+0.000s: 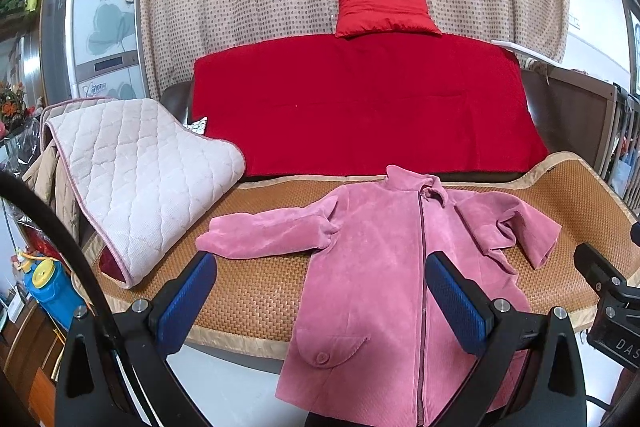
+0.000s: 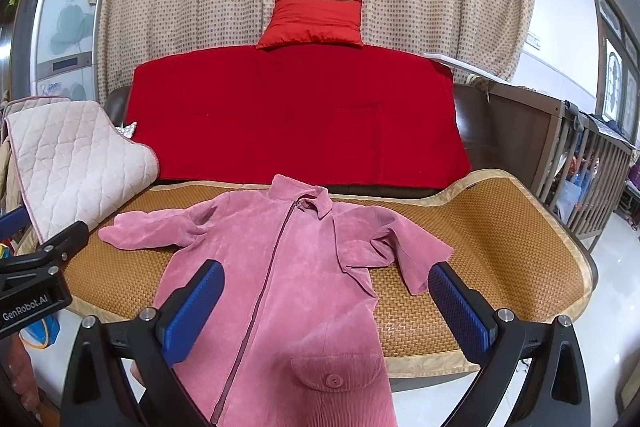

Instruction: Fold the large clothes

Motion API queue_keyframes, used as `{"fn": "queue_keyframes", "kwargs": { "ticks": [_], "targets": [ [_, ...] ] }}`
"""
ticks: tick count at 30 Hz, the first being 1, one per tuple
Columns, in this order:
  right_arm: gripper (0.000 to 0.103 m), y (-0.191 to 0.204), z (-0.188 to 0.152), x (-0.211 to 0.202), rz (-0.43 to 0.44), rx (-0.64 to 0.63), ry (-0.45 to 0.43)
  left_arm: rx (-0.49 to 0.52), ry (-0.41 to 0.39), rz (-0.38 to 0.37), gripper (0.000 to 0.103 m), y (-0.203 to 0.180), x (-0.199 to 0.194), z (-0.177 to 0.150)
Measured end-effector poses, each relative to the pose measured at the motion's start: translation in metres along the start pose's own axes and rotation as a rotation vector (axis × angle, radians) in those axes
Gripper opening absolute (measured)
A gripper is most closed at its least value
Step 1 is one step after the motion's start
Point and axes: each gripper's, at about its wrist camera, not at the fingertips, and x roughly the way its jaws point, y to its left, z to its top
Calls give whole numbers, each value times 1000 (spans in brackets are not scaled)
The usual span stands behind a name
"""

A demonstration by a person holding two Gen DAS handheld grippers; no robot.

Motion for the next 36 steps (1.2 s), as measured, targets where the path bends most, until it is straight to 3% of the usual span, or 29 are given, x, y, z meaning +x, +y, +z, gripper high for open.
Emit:
{"fn": "queue_keyframes", "kwargs": {
  "ticks": [23, 36],
  "targets": [
    [103, 3, -4, 9, -6, -12, 24, -4, 37, -8, 103, 0, 15, -7],
    [103, -1, -6, 41, -20, -25, 80, 6, 125, -24, 103, -11, 58, -13]
  ]
}}
